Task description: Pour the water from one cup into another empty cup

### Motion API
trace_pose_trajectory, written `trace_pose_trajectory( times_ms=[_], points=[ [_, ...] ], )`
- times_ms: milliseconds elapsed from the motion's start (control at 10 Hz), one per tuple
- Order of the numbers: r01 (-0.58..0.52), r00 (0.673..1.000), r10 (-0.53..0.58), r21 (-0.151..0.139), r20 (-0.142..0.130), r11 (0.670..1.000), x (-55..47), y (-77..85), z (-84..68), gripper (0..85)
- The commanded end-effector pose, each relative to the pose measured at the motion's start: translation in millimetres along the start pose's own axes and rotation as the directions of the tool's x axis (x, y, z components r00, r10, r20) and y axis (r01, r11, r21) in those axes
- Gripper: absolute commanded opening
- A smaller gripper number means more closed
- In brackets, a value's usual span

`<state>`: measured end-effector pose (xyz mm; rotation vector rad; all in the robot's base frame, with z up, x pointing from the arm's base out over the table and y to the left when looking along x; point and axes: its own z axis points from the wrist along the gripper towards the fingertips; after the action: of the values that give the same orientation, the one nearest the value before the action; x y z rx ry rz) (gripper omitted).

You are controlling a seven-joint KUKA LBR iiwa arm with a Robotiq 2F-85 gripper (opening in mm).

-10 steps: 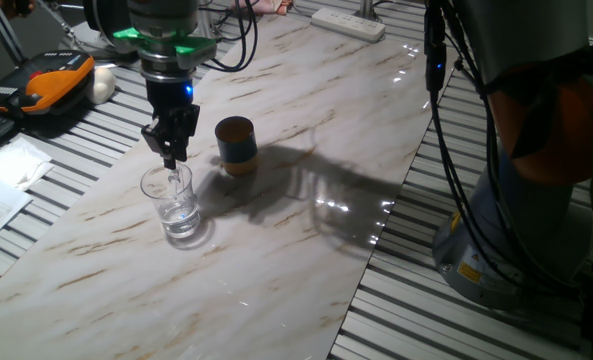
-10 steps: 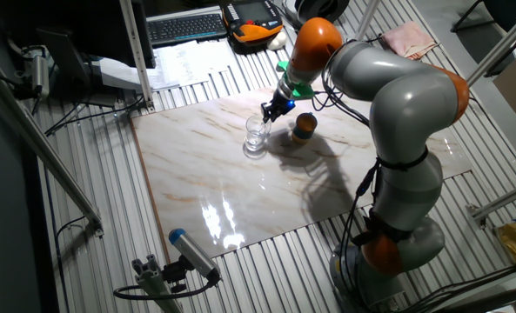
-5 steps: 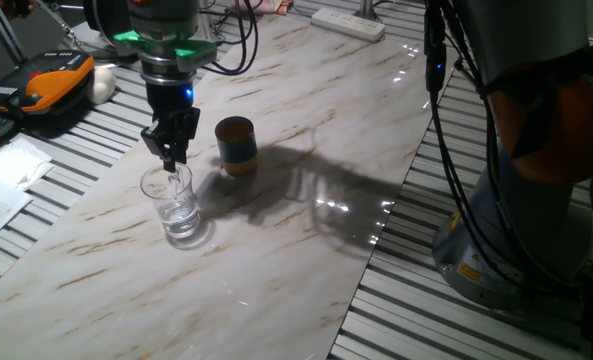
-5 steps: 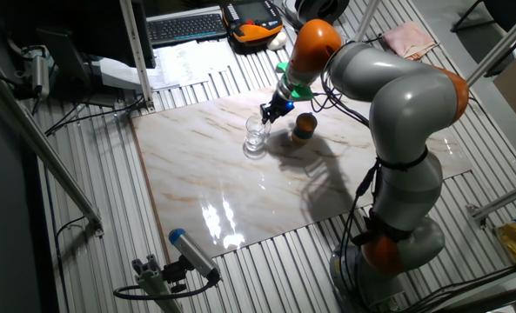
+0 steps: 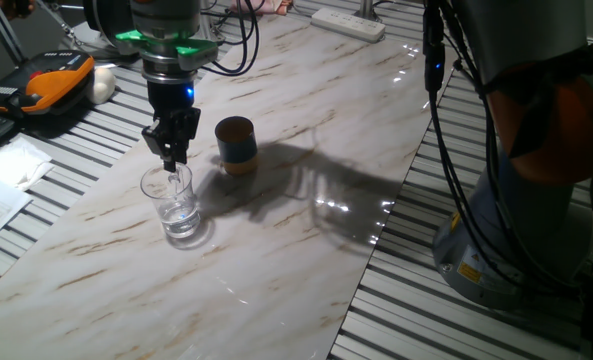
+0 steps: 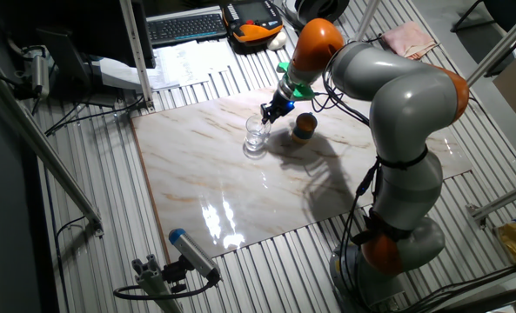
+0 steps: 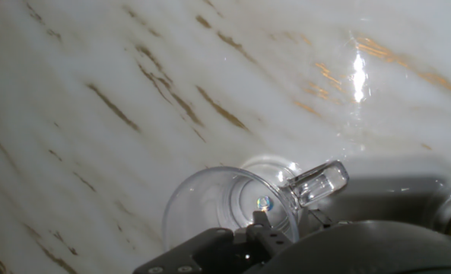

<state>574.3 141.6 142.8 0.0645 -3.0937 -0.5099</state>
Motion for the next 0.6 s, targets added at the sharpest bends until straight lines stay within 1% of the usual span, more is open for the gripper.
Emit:
trace_pose_trajectory(
  times_ms=[0, 100, 200, 500],
  points=[
    [0.002, 1.000, -0.002, -0.002, 0.000, 1.000, 0.2, -0.6, 0.1, 34.0],
    [0.004, 1.000, -0.004, -0.002, 0.000, 1.000, 0.5, -0.3, 0.9, 34.0],
    [0.004, 1.000, -0.004, -0.002, 0.000, 1.000, 1.1, 0.5, 2.0, 17.0],
    [0.001, 1.000, -0.001, -0.006, -0.004, 1.000, 1.3, 0.7, 2.2, 17.0]
  ],
)
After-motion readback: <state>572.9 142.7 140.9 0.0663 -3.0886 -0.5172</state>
